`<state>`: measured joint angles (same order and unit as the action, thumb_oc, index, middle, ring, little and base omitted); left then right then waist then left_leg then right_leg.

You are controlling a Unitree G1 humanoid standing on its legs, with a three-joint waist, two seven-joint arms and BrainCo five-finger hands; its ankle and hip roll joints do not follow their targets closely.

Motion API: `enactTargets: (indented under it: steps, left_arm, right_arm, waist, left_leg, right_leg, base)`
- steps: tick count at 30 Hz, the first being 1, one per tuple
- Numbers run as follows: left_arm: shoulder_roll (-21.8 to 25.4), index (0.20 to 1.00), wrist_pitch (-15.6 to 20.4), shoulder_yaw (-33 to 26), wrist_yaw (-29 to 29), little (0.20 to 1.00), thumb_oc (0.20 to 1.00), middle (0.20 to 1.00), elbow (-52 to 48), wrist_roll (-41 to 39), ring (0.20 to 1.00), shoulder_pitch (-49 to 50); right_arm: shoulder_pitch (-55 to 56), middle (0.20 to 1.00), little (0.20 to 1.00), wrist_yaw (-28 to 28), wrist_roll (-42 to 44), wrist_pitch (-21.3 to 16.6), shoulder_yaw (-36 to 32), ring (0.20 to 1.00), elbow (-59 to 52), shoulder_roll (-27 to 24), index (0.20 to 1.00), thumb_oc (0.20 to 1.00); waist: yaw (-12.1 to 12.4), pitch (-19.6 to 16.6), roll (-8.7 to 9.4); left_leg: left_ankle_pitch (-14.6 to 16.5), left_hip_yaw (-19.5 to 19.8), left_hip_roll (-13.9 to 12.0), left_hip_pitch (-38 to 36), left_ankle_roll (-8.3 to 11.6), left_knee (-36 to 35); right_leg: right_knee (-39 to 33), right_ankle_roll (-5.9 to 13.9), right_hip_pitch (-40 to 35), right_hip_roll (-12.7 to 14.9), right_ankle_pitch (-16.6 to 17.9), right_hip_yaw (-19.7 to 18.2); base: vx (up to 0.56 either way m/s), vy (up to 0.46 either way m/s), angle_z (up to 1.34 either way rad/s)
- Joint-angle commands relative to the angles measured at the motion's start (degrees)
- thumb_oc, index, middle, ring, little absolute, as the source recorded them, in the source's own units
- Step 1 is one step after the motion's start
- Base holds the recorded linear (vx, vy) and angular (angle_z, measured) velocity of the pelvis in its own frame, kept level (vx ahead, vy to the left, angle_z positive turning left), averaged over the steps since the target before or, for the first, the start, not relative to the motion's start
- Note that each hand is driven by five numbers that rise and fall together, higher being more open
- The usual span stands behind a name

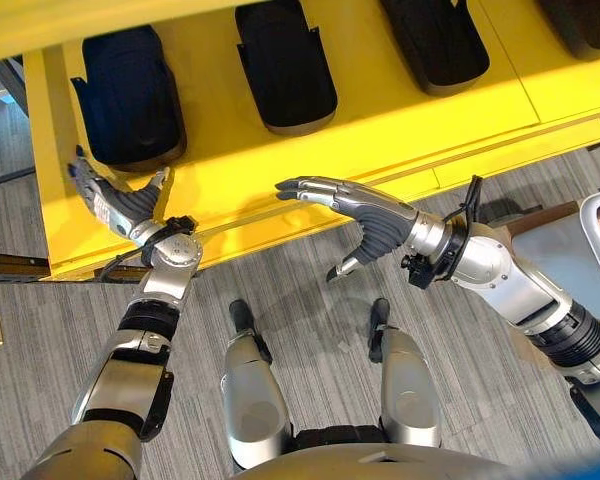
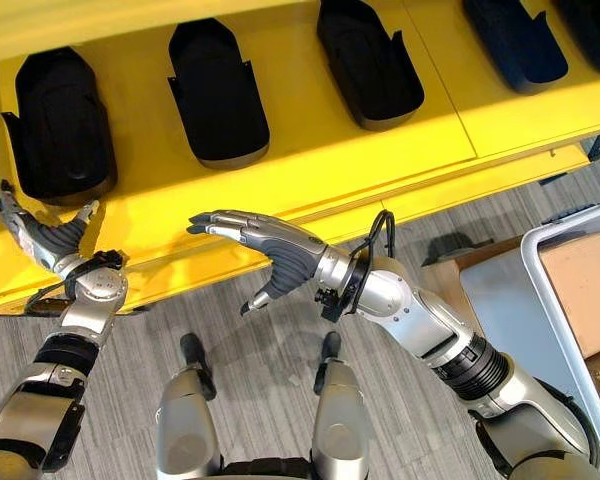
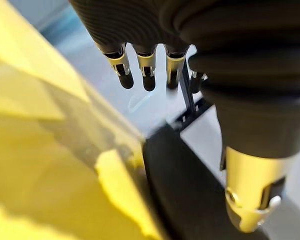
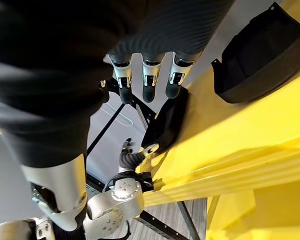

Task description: Move parts from the plastic box to the shelf.

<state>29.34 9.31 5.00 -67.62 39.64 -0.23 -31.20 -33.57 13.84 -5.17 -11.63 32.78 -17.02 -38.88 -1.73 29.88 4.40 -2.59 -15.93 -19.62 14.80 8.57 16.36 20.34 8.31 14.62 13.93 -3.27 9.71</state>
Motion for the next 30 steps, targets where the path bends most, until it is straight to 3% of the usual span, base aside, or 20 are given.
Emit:
enactTargets:
  steps: [1, 5, 10, 15, 17, 21, 22, 23, 24, 26, 29, 30]
  left_arm:
    - [1.1, 1.0, 1.5, -1.6, -6.3, 1.0, 1.0, 1.0, -2.0, 5.0, 1.0, 0.4]
    - [1.3, 1.0, 0.9, -2.2, -5.9, 1.0, 1.0, 1.0, -2.7, 5.6, 1.0, 0.5]
    - [1.6, 1.0, 2.7, -2.5, -5.2, 1.0, 1.0, 1.0, -3.7, 6.1, 1.0, 0.2]
    - [0.4, 1.0, 9.3, -3.4, -4.0, 1.0, 1.0, 1.0, -9.4, 6.9, 1.0, 1.5]
    - [-1.1, 1.0, 14.7, -3.6, 1.7, 1.0, 1.0, 1.0, -12.9, 4.8, 1.0, 3.2]
    - [-5.6, 1.0, 18.2, -2.5, 12.2, 1.0, 1.0, 1.0, -25.7, 1.7, 1.0, 11.8]
    - [-7.7, 1.0, 19.0, -2.3, 22.9, 1.0, 1.0, 1.0, -29.9, -10.5, 1.0, 15.6]
    - [-9.2, 1.0, 19.3, -2.5, 29.3, 1.0, 1.0, 1.0, -32.3, -15.9, 1.0, 18.5]
    - [-9.5, 1.0, 19.8, -2.3, 32.0, 1.0, 1.0, 1.0, -34.3, -16.8, 1.0, 20.7]
    - [-10.4, 1.0, 19.6, -1.9, 43.8, 1.0, 1.0, 1.0, -39.3, -27.3, 1.0, 27.3]
    - [-10.1, 1.0, 19.0, -2.2, 55.4, 1.0, 1.0, 1.0, -40.7, -36.2, 1.0, 33.4]
    - [-9.9, 1.0, 18.3, -2.2, 62.7, 1.0, 1.0, 1.0, -40.7, -41.3, 1.0, 35.6]
  right_arm:
    - [0.6, 1.0, 1.0, -3.4, -0.4, -2.4, -0.7, 1.0, -3.7, 3.0, 1.0, 1.0]
    - [-0.2, 1.0, 1.0, -4.8, -0.6, -1.7, -0.3, 1.0, -3.2, 3.1, 1.0, 1.0]
    - [-0.4, 1.0, 1.0, -6.1, -0.8, -1.1, -0.4, 1.0, -2.7, 3.2, 1.0, 1.0]
    - [2.3, 1.0, 1.0, -10.3, -1.3, -2.5, -1.5, 1.0, -2.6, 3.7, 1.0, 1.0]
    - [4.0, 1.0, 1.0, -11.9, -1.6, -2.3, -2.1, 1.0, -2.7, 4.2, 1.0, 1.0]
    - [10.0, 1.0, 1.0, -14.8, -0.7, -4.0, -5.8, 1.0, -2.8, 5.2, 1.0, 1.0]
    - [12.5, 1.0, 1.0, -15.6, -1.1, -4.8, -7.4, 1.0, -2.5, 5.7, 1.0, 1.0]
    - [14.3, 1.0, 1.0, -16.0, -1.5, -4.6, -8.8, 1.0, -2.5, 6.6, 1.0, 1.0]
    - [15.6, 1.0, 1.0, -16.3, -1.4, -4.4, -9.8, 1.0, -2.4, 7.0, 1.0, 1.0]
    - [20.2, 1.0, 1.0, -16.2, -0.6, -6.5, -13.5, 1.0, -1.5, 7.8, 1.0, 1.0]
    - [24.2, 1.0, 1.0, -16.1, 1.0, -7.6, -16.8, 1.0, -0.1, 8.2, 1.0, 1.0]
    - [25.7, 1.0, 1.0, -16.4, 2.3, -7.4, -17.9, 1.0, 0.6, 8.1, 1.0, 1.0]
  waist:
    - [1.6, -1.9, 1.93]
    - [1.9, -2.1, 1.92]
    - [1.9, -2.3, 1.58]
    - [1.8, -3.1, 0.97]
    - [1.8, -3.6, 0.71]
    - [2.4, -5.2, -0.2]
    - [2.7, -5.5, -0.86]
    - [3.0, -6.3, -1.36]
    - [3.3, -6.7, -1.67]
    - [3.8, -7.9, -2.46]
    - [4.1, -9.7, -3.3]
    - [4.2, -10.7, -3.58]
  left_leg:
    - [3.8, -2.6, 2.0, -0.9, -1.94, 3.7]
    - [3.9, -2.4, 2.1, -1.1, -1.9, 3.5]
    - [3.9, -2.5, 2.2, -1.5, -1.93, 3.2]
    - [3.8, -2.2, 2.9, -2.9, -2.0, 1.8]
    - [3.4, -1.8, 3.4, -3.9, -2.06, 0.3]
    - [0.7, -1.2, 4.0, -7.0, -1.57, -6.0]
    - [0.2, -0.9, 4.4, -8.2, -1.28, -7.6]
    - [-0.7, -0.9, 4.5, -9.0, -1.13, -9.4]
    - [-1.0, -1.0, 4.5, -9.6, -1.01, -10.4]
    - [-1.8, -1.7, 4.3, -11.4, -0.72, -12.5]
    - [-2.1, -2.2, 4.3, -13.7, -0.68, -14.3]
    - [-2.2, -2.3, 4.3, -14.5, -0.74, -14.8]
  right_leg:
    - [2.2, -2.89, -0.6, -2.9, -3.2, 4.6]
    - [1.9, -2.99, -1.2, -2.9, -3.2, 4.9]
    - [1.7, -2.97, -1.5, -2.8, -3.3, 4.9]
    - [0.3, -2.88, -3.0, -2.7, -3.2, 4.6]
    - [-1.2, -2.67, -4.1, -2.8, -2.9, 4.3]
    - [-7.5, -1.71, -7.3, -2.7, -0.3, 4.6]
    - [-8.9, -1.22, -8.6, -2.3, -0.1, 5.1]
    - [-10.7, -0.97, -9.5, -2.1, 0.9, 5.5]
    - [-11.7, -0.7, -10.1, -1.8, 1.5, 5.9]
    - [-14.6, -0.07, -12.1, -0.8, 3.2, 7.4]
    - [-16.4, 0.34, -14.2, -0.4, 4.1, 8.6]
    - [-16.7, 0.36, -15.0, -0.2, 4.2, 9.0]
  base:
    - [0.02, -0.05, 0.02]
    - [0.01, -0.03, 0.05]
    - [0.0, 0.0, 0.03]
    - [0.03, -0.021, 0.0]
    - [0.07, -0.036, 0.03]
    - [0.07, -0.03, 0.08]
    - [0.04, 0.001, 0.06]
    - [0.06, -0.001, 0.0]
    - [0.04, -0.019, 0.0]
    - [0.04, -0.036, 0.07]
    - [0.06, -0.048, 0.11]
    - [0.06, -0.045, 0.04]
